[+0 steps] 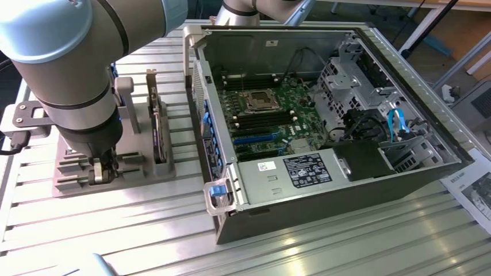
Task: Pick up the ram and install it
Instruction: 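Pick up the ram and move it above insertion slot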
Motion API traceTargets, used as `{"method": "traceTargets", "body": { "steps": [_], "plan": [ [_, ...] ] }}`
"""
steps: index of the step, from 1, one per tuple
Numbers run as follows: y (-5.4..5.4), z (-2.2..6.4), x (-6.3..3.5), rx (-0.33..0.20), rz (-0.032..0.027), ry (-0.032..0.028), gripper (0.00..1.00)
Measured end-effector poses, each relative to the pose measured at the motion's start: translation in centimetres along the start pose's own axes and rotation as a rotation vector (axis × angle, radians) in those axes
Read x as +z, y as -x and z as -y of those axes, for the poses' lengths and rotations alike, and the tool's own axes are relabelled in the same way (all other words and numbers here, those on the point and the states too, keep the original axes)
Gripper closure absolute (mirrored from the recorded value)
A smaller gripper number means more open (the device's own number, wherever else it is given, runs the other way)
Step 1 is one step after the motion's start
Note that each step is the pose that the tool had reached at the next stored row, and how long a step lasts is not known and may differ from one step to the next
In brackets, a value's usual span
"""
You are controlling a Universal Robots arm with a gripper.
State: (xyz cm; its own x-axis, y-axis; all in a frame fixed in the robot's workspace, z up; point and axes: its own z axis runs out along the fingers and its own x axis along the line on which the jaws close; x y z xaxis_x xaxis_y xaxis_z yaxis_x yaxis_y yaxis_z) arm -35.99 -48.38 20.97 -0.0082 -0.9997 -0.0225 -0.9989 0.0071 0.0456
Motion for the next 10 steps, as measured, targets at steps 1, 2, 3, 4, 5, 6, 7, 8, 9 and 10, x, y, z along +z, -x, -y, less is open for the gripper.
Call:
{"method": "traceTargets", "body": {
  "steps": [1, 2, 3, 4, 5, 6, 7, 8, 9, 10],
  "plan": [
    [0.0, 0.0, 0.0, 0.0, 0.0, 0.0, 0.78],
    [0.0, 0.0, 0.0, 0.0, 0.0, 0.0, 0.78],
    [0.0, 0.0, 0.0, 0.0, 0.0, 0.0, 0.78],
    [0.0, 0.0, 0.0, 0.0, 0.0, 0.0, 0.78],
    [0.0, 0.0, 0.0, 0.0, -0.0001, 0.0, 0.78],
    [0.0, 0.0, 0.0, 0.0, -0.0001, 0.0, 0.79],
    [0.0, 0.0, 0.0, 0.0, -0.0001, 0.0, 0.86],
    [0.0, 0.0, 0.0, 0.0, 0.0, 0.0001, 0.88],
    [0.0, 0.0, 0.0, 0.0, -0.0001, 0.0001, 0.88],
    [0.0, 0.0, 0.0, 0.0, 0.0, 0.0, 0.88]
  ]
}}
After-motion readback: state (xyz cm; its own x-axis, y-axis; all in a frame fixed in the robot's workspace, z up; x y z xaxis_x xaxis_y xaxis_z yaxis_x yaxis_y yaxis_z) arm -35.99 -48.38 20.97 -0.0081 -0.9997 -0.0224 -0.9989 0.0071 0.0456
